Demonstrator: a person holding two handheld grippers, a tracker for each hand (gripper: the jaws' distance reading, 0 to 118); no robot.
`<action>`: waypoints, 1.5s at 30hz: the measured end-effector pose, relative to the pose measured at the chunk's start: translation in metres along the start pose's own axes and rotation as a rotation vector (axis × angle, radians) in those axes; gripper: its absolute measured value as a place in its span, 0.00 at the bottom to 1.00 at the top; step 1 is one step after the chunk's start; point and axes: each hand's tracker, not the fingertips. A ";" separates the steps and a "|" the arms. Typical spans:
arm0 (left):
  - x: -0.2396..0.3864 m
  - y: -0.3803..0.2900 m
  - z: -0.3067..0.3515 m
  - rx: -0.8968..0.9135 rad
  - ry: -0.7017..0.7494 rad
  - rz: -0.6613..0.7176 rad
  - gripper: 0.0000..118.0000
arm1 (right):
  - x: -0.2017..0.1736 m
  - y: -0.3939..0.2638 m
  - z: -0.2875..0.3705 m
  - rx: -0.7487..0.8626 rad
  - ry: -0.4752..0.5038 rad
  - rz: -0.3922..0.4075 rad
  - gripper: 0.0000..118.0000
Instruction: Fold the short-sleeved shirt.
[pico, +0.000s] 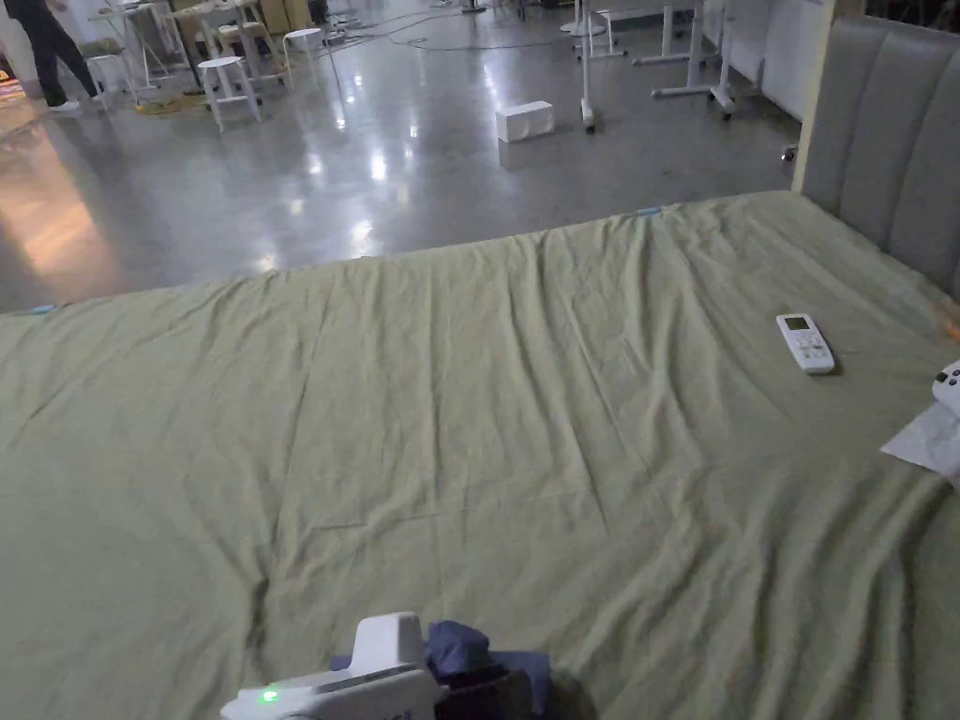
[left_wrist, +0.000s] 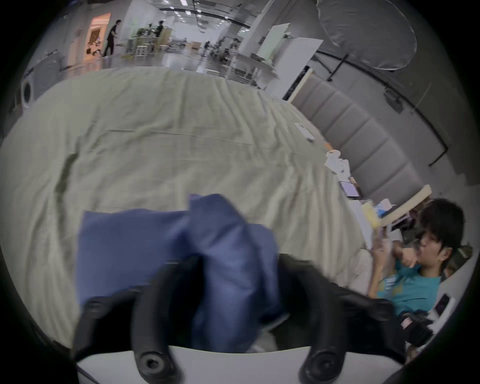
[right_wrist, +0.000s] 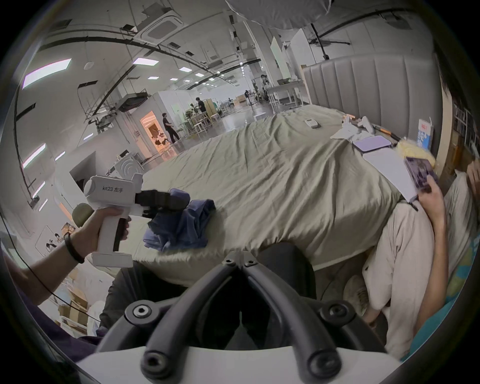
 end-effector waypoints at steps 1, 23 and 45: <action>-0.009 0.002 0.009 0.051 -0.033 0.025 0.81 | 0.002 -0.003 -0.001 -0.011 0.000 -0.012 0.00; -0.034 -0.030 -0.052 0.059 -0.031 0.287 0.02 | -0.018 0.006 -0.022 -0.041 0.132 -0.055 0.00; -0.091 -0.102 0.154 0.329 -0.013 0.285 0.03 | -0.093 0.082 -0.272 -0.303 0.320 -0.019 0.00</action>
